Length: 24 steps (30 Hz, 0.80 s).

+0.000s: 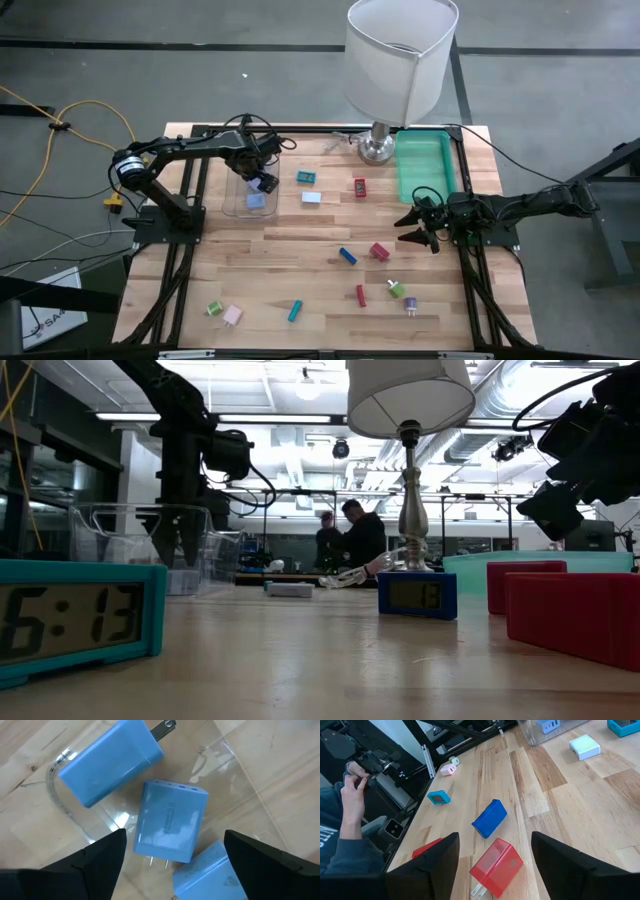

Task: Pick & Place Office items
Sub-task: Put the middle blue charger adapter into the transparent bin, then put the bottom left green charger adapter into the transparent bin

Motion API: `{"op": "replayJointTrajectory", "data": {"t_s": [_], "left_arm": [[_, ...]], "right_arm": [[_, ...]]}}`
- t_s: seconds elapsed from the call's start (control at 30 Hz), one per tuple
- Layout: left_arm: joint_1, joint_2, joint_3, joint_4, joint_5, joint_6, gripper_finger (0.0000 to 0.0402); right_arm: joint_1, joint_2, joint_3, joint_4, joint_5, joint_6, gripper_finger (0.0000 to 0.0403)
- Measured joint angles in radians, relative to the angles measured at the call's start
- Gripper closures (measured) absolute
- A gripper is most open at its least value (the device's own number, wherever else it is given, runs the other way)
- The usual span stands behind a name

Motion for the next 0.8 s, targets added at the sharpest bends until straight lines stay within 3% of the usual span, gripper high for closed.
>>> {"op": "replayJointTrajectory", "data": {"t_s": [0.33, 0.8], "left_arm": [[0.007, -0.018, 0.000, 0.000, 0.001, 0.004, 0.0073], [0.011, -0.166, 0.000, 0.000, 0.068, 0.031, 0.0073]], "right_arm": [[0.000, 0.000, 0.000, 0.000, 0.000, 0.000, 0.0167], [0.000, 0.000, 0.000, 0.000, 0.000, 0.000, 0.0167]]}}
